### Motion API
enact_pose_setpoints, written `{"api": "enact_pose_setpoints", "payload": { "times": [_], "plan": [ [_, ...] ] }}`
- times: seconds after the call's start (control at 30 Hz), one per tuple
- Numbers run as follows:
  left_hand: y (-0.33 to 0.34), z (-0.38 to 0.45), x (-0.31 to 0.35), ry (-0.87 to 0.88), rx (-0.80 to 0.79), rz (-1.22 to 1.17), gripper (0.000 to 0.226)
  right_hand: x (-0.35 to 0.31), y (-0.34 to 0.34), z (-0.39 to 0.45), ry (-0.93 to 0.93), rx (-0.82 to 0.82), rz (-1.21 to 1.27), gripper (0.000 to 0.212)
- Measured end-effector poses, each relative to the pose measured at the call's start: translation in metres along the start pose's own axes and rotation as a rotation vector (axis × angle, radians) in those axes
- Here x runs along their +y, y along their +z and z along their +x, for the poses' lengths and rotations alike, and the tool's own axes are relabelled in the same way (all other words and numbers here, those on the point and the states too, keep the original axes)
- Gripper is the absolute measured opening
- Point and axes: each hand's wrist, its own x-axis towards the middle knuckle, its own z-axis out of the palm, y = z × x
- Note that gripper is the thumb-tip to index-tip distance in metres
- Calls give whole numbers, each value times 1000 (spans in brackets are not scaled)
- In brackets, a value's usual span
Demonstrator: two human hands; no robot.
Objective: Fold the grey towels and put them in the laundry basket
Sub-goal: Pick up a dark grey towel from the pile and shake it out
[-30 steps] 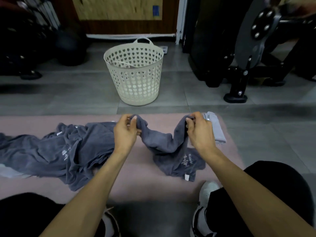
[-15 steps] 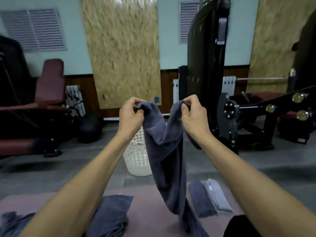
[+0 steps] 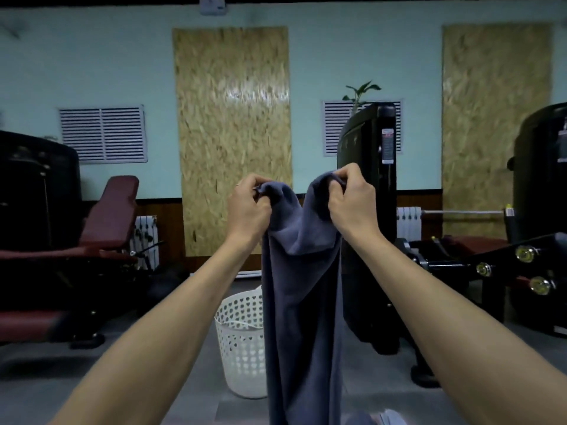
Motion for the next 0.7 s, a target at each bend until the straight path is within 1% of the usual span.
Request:
{"api": "enact_pose_setpoints", "payload": {
  "times": [0.13, 0.2, 0.23, 0.33, 0.4, 0.47, 0.57, 0.6, 0.63, 0.7],
  "plan": [
    [-7, 11, 11, 13, 136, -88, 25, -12, 11, 11, -38, 165, 60, 6],
    [-8, 16, 4, 4, 154, -119, 20, -12, 17, 13, -47, 229, 86, 10],
    [-7, 16, -2, -13, 151, -117, 17, -9, 22, 11, -30, 229, 82, 11],
    [2, 7, -31, -165, 146, -58, 8, 13, 38, 3, 133, 123, 13, 16],
    [12, 1, -56, -286, 101, -18, 6, 31, 50, -4, 263, 25, -33, 14],
    [24, 1, -85, -396, -12, 112, 9, 50, 63, -10, 340, -88, -89, 12],
    [37, 13, -124, -576, -293, 444, 18, 81, 85, -16, 435, -219, -73, 11],
    [40, 21, -132, -608, -350, 501, 17, 89, 91, -15, 456, -241, -59, 11],
    [42, 31, -137, -616, -362, 523, 16, 96, 96, -12, 466, -257, -45, 10],
    [45, 57, -144, -568, -309, 474, 14, 107, 105, 1, 463, -259, -8, 10]
  ]
}}
